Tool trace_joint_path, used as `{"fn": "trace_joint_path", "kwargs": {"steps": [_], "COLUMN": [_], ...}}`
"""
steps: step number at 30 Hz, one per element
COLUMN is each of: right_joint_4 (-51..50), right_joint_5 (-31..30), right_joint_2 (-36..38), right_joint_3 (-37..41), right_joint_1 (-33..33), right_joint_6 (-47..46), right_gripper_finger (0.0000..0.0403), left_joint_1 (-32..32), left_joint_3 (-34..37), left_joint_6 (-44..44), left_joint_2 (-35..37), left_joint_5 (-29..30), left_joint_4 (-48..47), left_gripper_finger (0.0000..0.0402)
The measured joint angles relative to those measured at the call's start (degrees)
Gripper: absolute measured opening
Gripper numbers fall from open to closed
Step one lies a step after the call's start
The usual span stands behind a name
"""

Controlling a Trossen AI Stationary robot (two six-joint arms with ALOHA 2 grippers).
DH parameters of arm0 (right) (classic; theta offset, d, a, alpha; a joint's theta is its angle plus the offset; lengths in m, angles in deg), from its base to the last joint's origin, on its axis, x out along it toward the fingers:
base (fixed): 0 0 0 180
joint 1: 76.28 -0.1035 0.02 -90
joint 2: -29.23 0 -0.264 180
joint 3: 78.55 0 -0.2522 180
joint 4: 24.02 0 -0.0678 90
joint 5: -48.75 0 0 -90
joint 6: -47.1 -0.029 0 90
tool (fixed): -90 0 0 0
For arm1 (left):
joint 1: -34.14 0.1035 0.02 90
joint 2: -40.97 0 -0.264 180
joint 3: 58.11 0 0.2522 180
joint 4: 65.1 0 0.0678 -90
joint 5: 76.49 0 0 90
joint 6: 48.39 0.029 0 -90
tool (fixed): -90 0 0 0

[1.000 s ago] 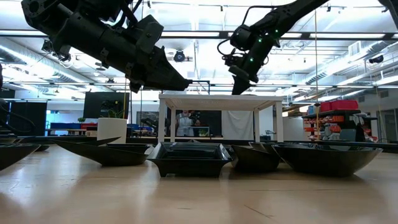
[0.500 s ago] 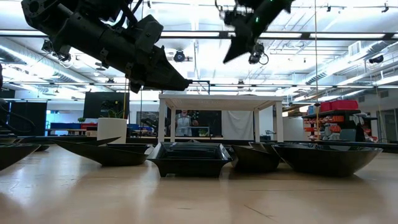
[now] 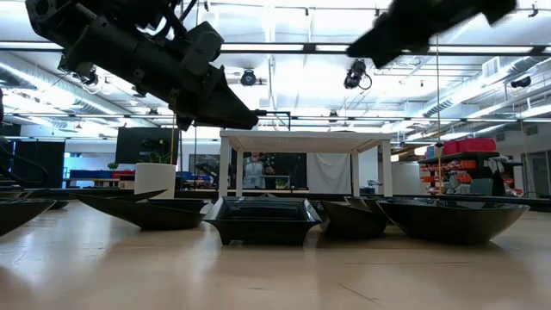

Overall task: Pick & Place Mini shaped plates
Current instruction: Stack the black plate on top of the black plate on the shelf

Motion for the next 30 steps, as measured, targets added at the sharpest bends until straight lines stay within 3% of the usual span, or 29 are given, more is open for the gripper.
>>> {"fn": "trace_joint_path", "kwargs": {"steps": [5,11,20,26,30], "right_joint_4": [24.78,41.09,45.75,45.88,45.88], "right_joint_5": [-0.03,-0.62,-0.81,-0.79,-0.73], "right_joint_2": [-0.80,-1.60,-1.63,-1.63,-1.63], "right_joint_3": [12.18,19.71,19.98,19.98,19.99], "right_joint_1": [-4.25,-3.94,-2.01,-1.27,-1.27], "right_joint_6": [-3.42,-3.36,-2.45,-2.27,-2.49], "right_gripper_finger": [0.0006,0.0006,0.0006,0.0006,0.0007], "left_joint_1": [0.07,0.97,2.63,2.63,2.63], "left_joint_3": [0.00,0.00,0.00,0.00,0.00], "left_joint_6": [0.20,1.05,-6.48,-6.23,-6.13], "left_joint_2": [0.00,0.00,0.00,0.00,0.00], "left_joint_5": [2.40,3.06,-11.75,-11.97,-7.85], "left_joint_4": [0.73,1.15,1.15,1.63,2.03], "left_gripper_finger": [0.0089,0.0089,0.0089,0.0089,0.0089]}}
